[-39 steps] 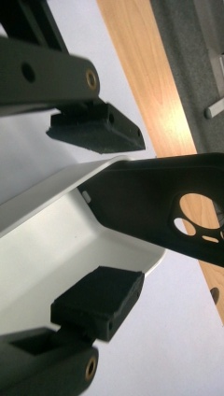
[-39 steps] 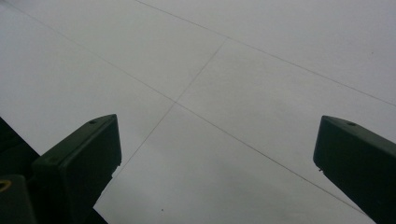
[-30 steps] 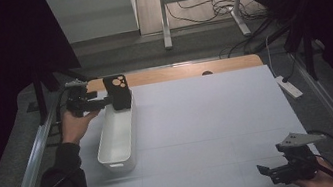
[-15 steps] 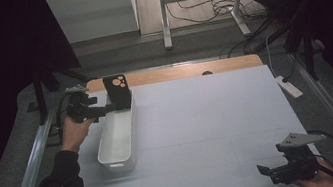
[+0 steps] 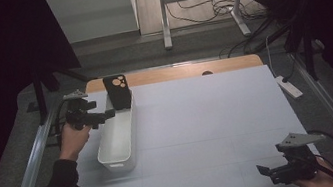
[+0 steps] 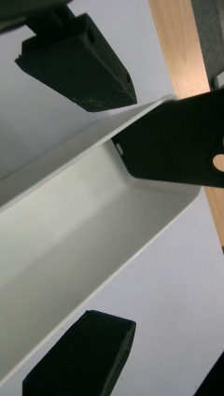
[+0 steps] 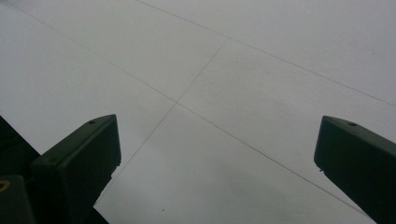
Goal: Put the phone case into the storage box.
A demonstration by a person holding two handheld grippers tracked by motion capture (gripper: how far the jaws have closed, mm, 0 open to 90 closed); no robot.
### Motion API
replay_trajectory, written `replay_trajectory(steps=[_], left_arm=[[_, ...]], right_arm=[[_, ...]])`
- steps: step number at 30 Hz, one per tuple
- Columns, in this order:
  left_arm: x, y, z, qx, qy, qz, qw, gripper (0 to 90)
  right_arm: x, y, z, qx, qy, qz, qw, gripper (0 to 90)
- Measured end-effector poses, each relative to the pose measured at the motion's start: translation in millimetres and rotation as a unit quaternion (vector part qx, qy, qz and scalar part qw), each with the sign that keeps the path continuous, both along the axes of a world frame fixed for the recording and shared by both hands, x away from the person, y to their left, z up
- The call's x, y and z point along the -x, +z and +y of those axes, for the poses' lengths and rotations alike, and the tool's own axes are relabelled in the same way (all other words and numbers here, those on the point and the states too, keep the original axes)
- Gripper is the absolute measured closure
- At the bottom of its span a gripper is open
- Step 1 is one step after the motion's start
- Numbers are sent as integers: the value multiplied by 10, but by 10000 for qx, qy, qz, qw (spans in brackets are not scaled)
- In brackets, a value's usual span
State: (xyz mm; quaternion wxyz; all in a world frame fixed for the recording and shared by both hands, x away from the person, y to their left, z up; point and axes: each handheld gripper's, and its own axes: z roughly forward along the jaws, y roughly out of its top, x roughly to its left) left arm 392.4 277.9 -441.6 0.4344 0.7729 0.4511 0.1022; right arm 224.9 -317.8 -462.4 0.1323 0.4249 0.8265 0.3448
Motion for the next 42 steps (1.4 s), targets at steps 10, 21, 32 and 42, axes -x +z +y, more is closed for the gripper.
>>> replay_trajectory(steps=[10,21,32,42], left_arm=[[146,7,-46,-67,-192,-81,9998,0],[330,24,-102,-12,-422,-236,9988,0],[533,12,-119,166,-543,-384,9976,0],[763,-9,-136,-54,-406,-335,9986,0]], right_arm=[[3,3,4,8,-3,-15,10000,7],[5,3,1,-4,-11,-37,10000,5],[6,4,4,1,-4,-41,10000,5],[5,4,1,-5,-11,-38,10000,4]])
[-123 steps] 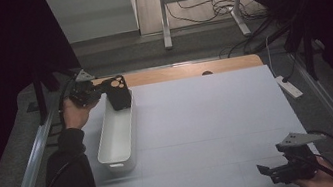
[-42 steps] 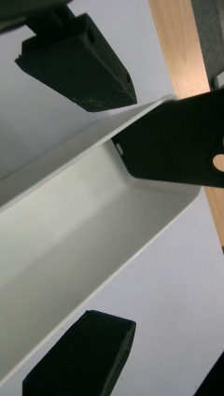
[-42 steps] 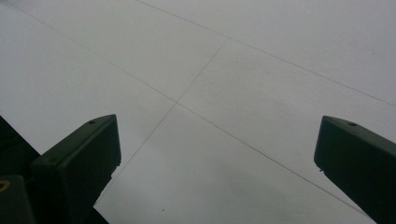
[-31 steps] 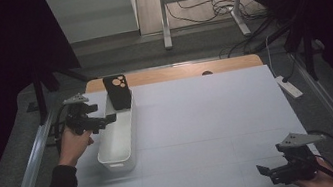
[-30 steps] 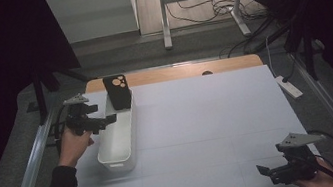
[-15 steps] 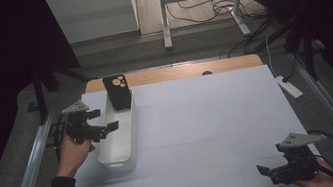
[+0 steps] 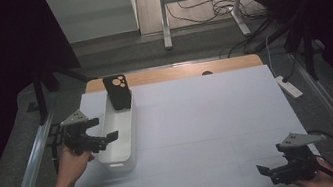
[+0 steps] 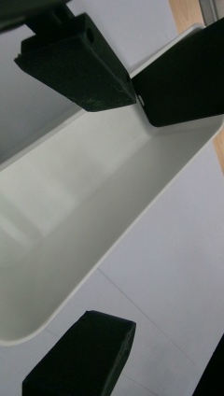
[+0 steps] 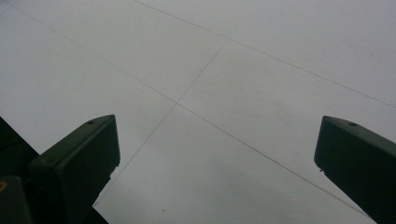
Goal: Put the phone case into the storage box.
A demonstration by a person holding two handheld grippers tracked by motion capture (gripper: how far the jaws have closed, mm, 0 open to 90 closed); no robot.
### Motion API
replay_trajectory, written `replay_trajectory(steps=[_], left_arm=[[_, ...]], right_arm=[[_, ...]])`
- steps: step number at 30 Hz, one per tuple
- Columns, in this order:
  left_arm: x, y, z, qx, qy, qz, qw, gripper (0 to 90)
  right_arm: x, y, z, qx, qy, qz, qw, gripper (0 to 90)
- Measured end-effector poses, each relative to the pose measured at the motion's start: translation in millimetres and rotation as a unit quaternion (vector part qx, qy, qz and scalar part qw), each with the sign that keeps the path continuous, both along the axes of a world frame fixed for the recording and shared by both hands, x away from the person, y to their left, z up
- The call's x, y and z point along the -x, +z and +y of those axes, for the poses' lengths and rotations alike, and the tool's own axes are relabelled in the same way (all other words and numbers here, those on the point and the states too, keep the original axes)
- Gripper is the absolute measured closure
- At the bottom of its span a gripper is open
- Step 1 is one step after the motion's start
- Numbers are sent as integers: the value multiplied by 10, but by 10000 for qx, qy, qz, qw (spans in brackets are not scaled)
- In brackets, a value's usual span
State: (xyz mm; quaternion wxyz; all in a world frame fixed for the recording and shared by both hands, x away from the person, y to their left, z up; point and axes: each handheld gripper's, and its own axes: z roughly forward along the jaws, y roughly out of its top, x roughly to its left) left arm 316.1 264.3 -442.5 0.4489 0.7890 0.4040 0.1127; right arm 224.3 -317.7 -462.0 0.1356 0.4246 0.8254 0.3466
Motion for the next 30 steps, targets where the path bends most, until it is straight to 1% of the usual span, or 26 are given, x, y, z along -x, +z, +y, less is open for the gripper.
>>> replay_trajectory(steps=[4,7,15,26,28,30], left_arm=[[92,-18,3,-52,44,38,10000,0],[168,-40,11,-84,111,24,9999,0],[380,-88,45,-20,190,33,9998,0],[623,-93,31,80,250,-57,9996,0],[649,-94,29,96,259,-50,9996,0],[688,-100,28,120,245,13,9996,0]], right_arm=[[0,0,-1,-4,1,1,10000,4],[1,0,2,-5,9,1,10000,4],[2,0,3,-3,27,-15,10000,4],[6,3,2,-2,39,-23,10000,4],[6,3,2,-1,43,-18,10000,4],[5,2,3,1,44,-17,10000,4]])
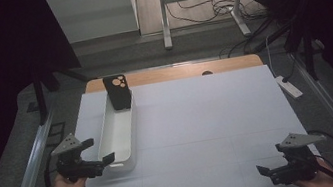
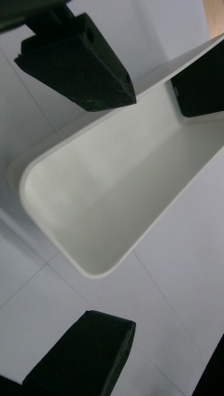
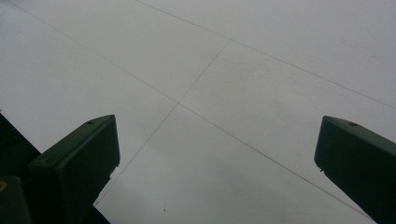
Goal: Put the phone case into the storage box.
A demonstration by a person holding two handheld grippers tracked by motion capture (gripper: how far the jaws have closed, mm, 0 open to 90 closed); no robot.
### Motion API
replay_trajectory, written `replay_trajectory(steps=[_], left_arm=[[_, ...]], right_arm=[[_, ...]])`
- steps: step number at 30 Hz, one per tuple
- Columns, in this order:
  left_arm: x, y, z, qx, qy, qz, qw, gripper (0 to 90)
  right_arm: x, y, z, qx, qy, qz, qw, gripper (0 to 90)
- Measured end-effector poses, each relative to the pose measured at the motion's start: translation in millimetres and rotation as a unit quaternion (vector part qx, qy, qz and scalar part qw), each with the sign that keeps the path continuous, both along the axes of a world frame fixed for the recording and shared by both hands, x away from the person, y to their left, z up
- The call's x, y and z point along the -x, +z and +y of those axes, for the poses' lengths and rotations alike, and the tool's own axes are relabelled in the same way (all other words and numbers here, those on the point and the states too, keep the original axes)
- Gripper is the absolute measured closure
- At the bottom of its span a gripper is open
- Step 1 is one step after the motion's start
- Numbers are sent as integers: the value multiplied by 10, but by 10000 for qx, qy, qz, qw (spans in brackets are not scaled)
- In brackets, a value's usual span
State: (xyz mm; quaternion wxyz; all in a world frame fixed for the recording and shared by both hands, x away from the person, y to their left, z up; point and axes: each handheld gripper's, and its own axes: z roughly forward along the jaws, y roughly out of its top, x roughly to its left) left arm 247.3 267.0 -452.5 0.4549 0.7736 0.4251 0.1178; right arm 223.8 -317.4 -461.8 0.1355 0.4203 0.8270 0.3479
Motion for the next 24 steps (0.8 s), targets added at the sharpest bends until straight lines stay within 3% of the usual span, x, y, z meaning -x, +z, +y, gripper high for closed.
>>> replay_trajectory(steps=[24], left_arm=[[423,-85,32,-39,234,7,9997,0]], right_arm=[[2,0,3,16,-5,-18,10000,4]])
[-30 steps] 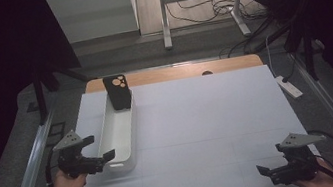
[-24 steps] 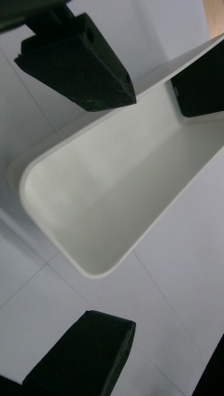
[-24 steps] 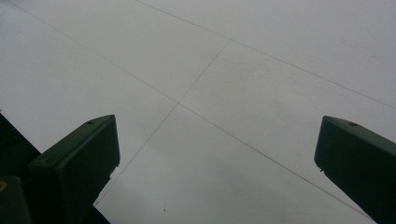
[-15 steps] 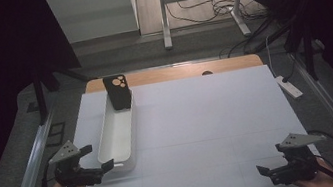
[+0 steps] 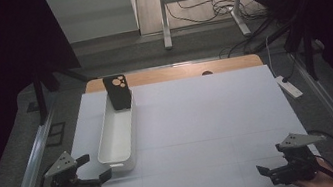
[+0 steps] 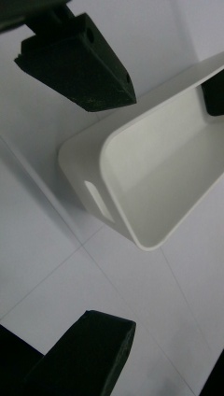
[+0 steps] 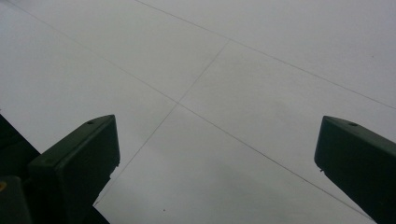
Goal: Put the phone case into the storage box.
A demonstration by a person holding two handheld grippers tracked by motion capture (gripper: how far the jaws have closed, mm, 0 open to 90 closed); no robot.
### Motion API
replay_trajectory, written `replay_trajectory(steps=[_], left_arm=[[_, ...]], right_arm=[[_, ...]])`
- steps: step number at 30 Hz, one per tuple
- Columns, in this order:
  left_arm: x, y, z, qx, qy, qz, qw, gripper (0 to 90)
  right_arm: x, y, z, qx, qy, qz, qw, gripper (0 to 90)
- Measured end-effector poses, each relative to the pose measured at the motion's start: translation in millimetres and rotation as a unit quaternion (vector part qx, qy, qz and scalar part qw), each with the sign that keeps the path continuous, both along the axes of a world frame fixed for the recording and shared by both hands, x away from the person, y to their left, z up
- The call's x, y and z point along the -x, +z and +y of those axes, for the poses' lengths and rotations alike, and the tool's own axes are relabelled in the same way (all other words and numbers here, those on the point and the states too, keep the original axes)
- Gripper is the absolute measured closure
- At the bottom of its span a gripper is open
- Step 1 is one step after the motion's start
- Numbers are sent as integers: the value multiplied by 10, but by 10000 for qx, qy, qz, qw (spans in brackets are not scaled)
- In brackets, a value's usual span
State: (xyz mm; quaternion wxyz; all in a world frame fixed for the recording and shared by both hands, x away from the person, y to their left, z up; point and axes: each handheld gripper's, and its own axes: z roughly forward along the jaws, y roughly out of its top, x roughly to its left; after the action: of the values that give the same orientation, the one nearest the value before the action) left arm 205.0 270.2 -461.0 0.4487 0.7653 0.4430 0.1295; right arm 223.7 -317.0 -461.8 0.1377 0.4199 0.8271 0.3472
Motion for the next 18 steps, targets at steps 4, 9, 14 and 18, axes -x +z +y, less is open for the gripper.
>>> replay_trajectory(steps=[4,9,14,18], left_arm=[[68,-30,-10,-78,43,17,10000,0],[172,-42,-15,-222,107,-30,9997,0],[238,-75,-31,-281,156,-9,9995,0],[281,-92,-33,-291,195,-3,9994,0]], right_arm=[[0,1,-4,-14,-32,8,10000,0],[0,5,-13,-25,-116,-12,9999,0],[6,6,-21,-13,-152,50,9999,0],[14,8,-26,-9,-185,75,9998,0]])
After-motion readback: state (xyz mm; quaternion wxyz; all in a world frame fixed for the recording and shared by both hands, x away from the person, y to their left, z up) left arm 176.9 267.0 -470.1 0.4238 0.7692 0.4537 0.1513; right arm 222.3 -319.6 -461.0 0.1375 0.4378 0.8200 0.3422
